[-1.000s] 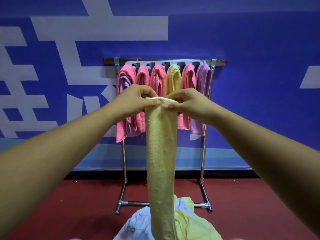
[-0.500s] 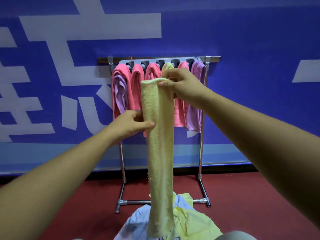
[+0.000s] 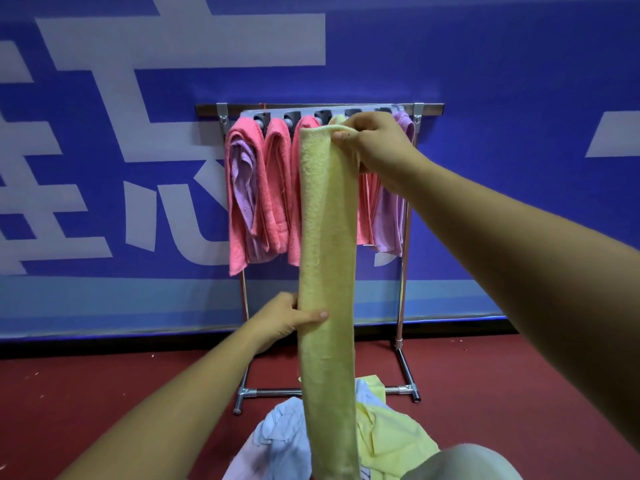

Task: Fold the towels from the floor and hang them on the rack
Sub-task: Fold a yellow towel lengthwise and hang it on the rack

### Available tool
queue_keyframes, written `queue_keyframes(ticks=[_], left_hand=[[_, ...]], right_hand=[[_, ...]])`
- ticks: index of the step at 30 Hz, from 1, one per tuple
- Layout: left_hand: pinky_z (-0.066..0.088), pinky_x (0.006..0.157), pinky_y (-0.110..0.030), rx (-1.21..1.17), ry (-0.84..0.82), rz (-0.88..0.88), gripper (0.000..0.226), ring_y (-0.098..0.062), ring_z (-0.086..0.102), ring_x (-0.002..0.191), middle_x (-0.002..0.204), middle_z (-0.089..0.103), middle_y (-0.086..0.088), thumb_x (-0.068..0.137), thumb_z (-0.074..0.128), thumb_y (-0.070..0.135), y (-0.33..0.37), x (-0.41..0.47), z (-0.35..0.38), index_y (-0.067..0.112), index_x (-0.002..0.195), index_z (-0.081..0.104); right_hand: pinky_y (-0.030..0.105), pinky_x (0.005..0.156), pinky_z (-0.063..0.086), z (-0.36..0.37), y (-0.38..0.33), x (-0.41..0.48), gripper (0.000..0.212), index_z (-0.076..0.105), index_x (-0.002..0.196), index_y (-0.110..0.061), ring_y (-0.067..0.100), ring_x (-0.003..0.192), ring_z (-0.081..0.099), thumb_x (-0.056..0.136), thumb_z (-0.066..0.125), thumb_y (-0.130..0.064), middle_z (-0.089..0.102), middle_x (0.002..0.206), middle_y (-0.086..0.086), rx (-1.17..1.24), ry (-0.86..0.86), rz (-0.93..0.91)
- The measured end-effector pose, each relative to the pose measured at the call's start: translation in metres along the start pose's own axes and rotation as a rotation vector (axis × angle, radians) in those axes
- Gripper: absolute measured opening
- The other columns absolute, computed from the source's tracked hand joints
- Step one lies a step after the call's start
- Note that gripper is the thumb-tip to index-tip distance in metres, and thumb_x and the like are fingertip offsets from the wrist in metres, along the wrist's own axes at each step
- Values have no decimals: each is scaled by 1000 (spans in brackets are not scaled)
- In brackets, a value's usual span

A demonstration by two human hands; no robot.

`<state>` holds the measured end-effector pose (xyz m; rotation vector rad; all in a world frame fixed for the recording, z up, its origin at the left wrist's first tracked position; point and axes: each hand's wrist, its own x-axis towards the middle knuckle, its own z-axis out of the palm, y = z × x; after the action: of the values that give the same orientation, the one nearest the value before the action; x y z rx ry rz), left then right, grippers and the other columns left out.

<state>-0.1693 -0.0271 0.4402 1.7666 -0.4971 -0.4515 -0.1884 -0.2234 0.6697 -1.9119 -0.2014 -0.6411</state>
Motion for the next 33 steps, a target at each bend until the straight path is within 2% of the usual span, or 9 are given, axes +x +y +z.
queue_keyframes(ticks=[5,10,15,18,20,21,25,29,33], left_hand=[[55,92,-36,-176,-9,-52,55,-32,69,105,111,72,-20,67,86,25,-19,-3,-19,-3,111,69],[59,81,-32,-394,16,91,76,-21,71,92,109,73,-15,44,97,37,33,-5,-61,6,110,73],[59,72,-31,-363,5,133,62,-19,72,91,106,73,-10,64,86,29,108,-13,-83,11,121,67],[59,72,-30,-270,-34,101,30,-18,71,88,100,74,-6,84,68,19,135,-12,-84,17,113,71],[59,74,-28,-194,-66,86,25,-17,71,88,99,74,-4,85,67,19,145,-11,-81,19,108,72],[59,75,-29,-164,-81,73,24,-17,70,87,98,74,-4,83,67,20,149,-10,-78,20,106,73],[48,100,-43,-62,-184,41,49,-22,65,102,112,71,-7,68,83,36,151,-7,-71,26,114,73],[33,111,-53,-90,-220,35,66,-28,56,112,126,63,-11,63,87,42,146,0,-77,26,124,68],[38,107,-51,-78,-240,10,61,-30,53,114,135,56,-21,74,78,39,141,7,-84,23,132,62]], right_hand=[[42,61,52,-16,24,4,24,65,87,4,21,69,56,87,63,-20,54,75,12,-92,180,59],[48,61,62,-33,71,-10,30,53,63,-5,23,57,54,84,69,-19,45,57,9,-179,264,278],[38,57,59,-19,114,-34,15,63,75,3,26,50,62,82,60,-9,64,64,18,-368,118,481],[39,65,62,-3,119,-45,15,67,88,7,24,56,65,86,65,-8,71,75,19,-478,-168,642],[34,65,56,8,113,-47,17,67,85,2,22,61,62,87,67,-15,68,72,15,-574,-317,598],[33,68,52,14,111,-45,21,69,87,1,20,67,61,88,68,-20,68,75,16,-494,-319,510],[37,95,45,32,81,-42,46,63,129,-8,22,102,61,99,56,-41,66,115,14,440,-453,416],[46,98,39,39,63,-41,52,61,127,4,35,109,53,94,62,-36,54,127,37,367,-587,324],[44,89,42,36,51,-45,56,58,119,16,35,98,54,87,74,-27,59,109,28,280,-549,325]])
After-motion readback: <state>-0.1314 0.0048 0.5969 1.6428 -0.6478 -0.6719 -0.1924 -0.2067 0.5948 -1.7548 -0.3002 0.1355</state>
